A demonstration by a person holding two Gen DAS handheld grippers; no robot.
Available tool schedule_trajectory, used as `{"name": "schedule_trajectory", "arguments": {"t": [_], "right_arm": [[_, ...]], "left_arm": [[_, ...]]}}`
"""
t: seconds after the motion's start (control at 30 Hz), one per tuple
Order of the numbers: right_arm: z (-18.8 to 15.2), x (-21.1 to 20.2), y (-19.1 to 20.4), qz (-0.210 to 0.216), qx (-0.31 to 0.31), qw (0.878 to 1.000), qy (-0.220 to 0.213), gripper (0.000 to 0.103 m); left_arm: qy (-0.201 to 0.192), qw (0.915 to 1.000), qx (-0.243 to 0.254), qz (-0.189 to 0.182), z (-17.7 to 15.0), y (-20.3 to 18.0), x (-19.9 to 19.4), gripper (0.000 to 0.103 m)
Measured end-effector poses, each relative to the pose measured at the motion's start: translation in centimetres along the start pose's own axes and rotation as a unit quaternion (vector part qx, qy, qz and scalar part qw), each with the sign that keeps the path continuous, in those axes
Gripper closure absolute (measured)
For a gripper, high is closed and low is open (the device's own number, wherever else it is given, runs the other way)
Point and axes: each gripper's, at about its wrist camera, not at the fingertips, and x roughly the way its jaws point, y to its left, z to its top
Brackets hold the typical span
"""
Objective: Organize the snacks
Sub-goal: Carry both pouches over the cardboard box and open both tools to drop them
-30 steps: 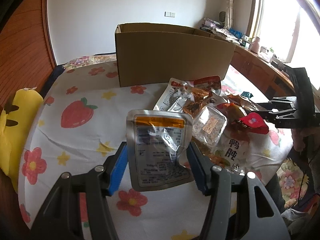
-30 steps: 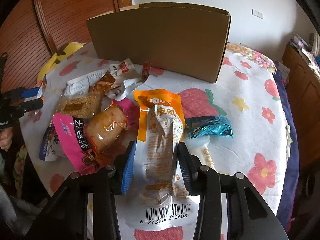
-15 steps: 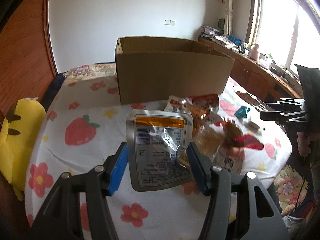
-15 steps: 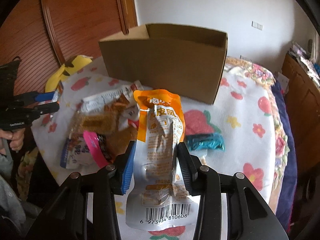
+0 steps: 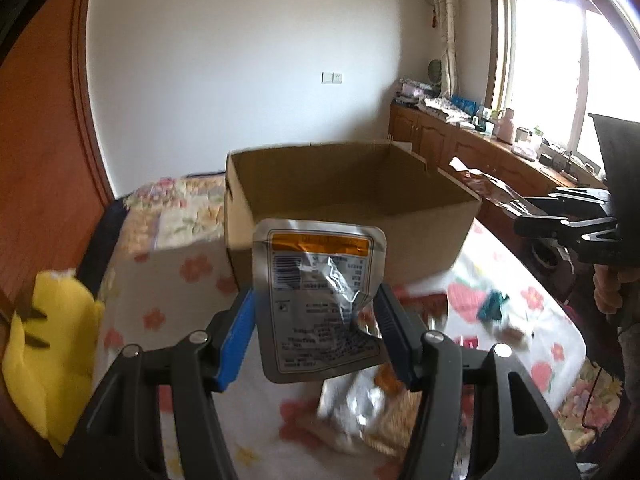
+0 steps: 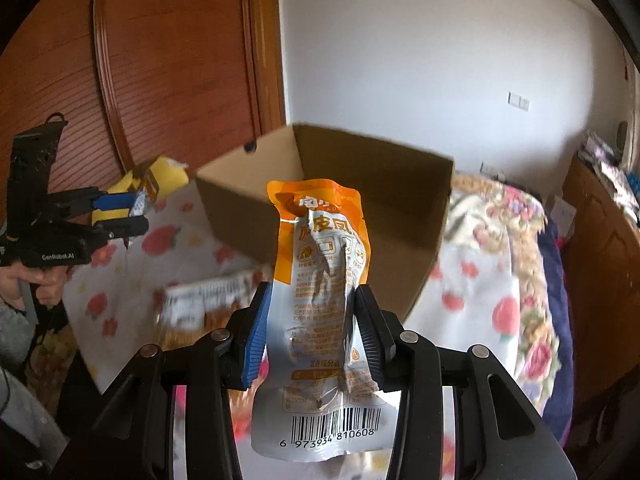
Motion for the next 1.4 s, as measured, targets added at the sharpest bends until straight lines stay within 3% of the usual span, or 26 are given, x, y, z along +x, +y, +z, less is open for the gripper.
{"name": "schedule_trajectory", "arguments": {"t": [0.3, 0.5, 0.87, 1.0, 1.13, 1.4], "right_arm": [[5.6, 3.4, -1.2, 0.003, -0.018, 0.999, -0.034, 0.061], [7.3, 6.8, -2.3, -0.004, -0.017, 0.999, -0.032, 0.061], [6.7, 11.8, -4.6, -0.023, 0.006, 1.0, 0.0, 0.061], [6.7, 12.2, -5.1, -0.028, 0.015, 1.0, 0.0, 0.061], [6.7, 12.1, -5.0, -0.026, 0.018, 1.0, -0.004, 0.055], [5.9, 9.1, -4.2, -0.013, 0.03, 0.999, -0.014, 0.055]], "left_arm": [[-0.019, 0.9997, 0.006, -0.012, 5.2, 0.5, 3.6, 0.044], [-0.014, 0.9998, 0.005, -0.013, 7.2, 1.3, 6.8, 0.044], [0.003, 0.9999, -0.011, -0.01, 8.3, 2.4, 11.6, 0.043], [0.01, 1.0, 0.0, 0.001, 8.1, 1.6, 12.4, 0.036], [0.012, 0.9999, 0.007, 0.005, 7.9, 1.1, 12.6, 0.033], [-0.001, 1.0, 0.001, -0.004, 7.1, 0.8, 9.5, 0.033]]}}
